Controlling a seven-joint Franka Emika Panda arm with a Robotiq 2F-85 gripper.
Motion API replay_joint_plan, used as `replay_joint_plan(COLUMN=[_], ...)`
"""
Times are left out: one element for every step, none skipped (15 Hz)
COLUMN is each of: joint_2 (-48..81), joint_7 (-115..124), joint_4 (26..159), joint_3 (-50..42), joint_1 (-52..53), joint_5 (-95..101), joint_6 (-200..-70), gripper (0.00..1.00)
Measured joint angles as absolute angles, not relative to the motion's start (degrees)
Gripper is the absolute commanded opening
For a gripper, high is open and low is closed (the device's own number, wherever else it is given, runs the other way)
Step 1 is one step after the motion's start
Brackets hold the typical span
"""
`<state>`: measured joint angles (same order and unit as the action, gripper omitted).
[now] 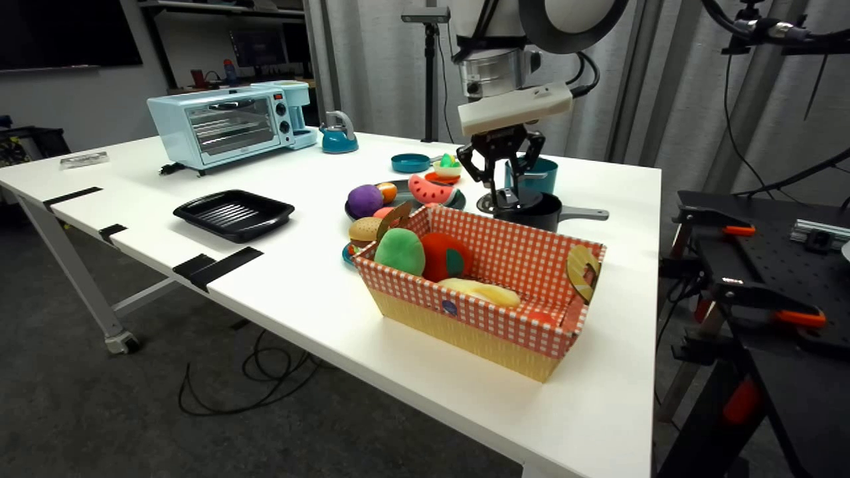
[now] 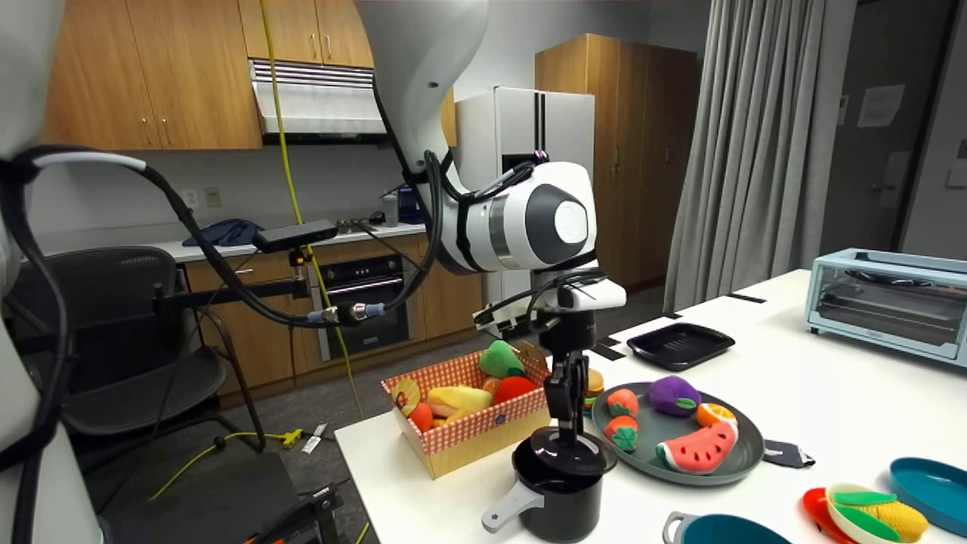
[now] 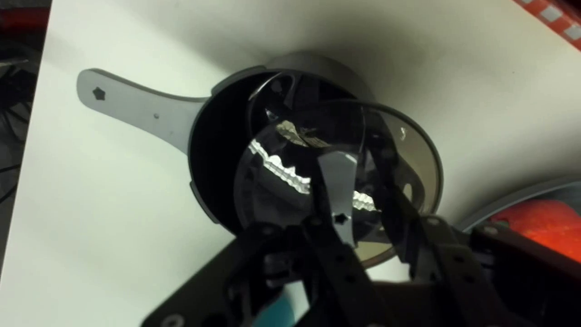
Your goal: Remove the lid from the black pot and place it on the blue pot
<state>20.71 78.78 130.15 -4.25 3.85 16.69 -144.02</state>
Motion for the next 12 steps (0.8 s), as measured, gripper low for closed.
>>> replay_joint_plan(joint_2=[20.6,20.48,20.45,20.54,20.57,20.57,20.56,20.54,20.47,20.36,20.2,20.0], joint_7=[78.69,78.61,78.58,78.56,78.55,78.55,78.55,78.55,78.55,78.55,78.55,78.55], joint_4=[130.11,130.09,130.06,130.07,130.06,130.05,130.04,130.03,130.03,130.02,130.01,130.0], joint_3=[-4.29,-4.32,-4.37,-4.44,-4.5,-4.53,-4.56,-4.62,-4.77,-5.02,-5.36,-5.72], joint_1=[3.86,3.86,3.86,3.86,3.86,3.87,3.88,3.93,4.03,4.18,4.32,4.39], joint_5=[16.69,16.69,16.68,16.68,16.68,16.68,16.68,16.68,16.69,16.69,16.69,16.69], joint_6=[-144.01,-144.01,-144.01,-144.01,-144.01,-144.01,-144.01,-144.01,-144.01,-144.01,-144.01,-144.01], gripper=[0.0,0.0,0.04,0.04,0.04,0.04,0.04,0.04,0.04,0.04,0.04,0.04])
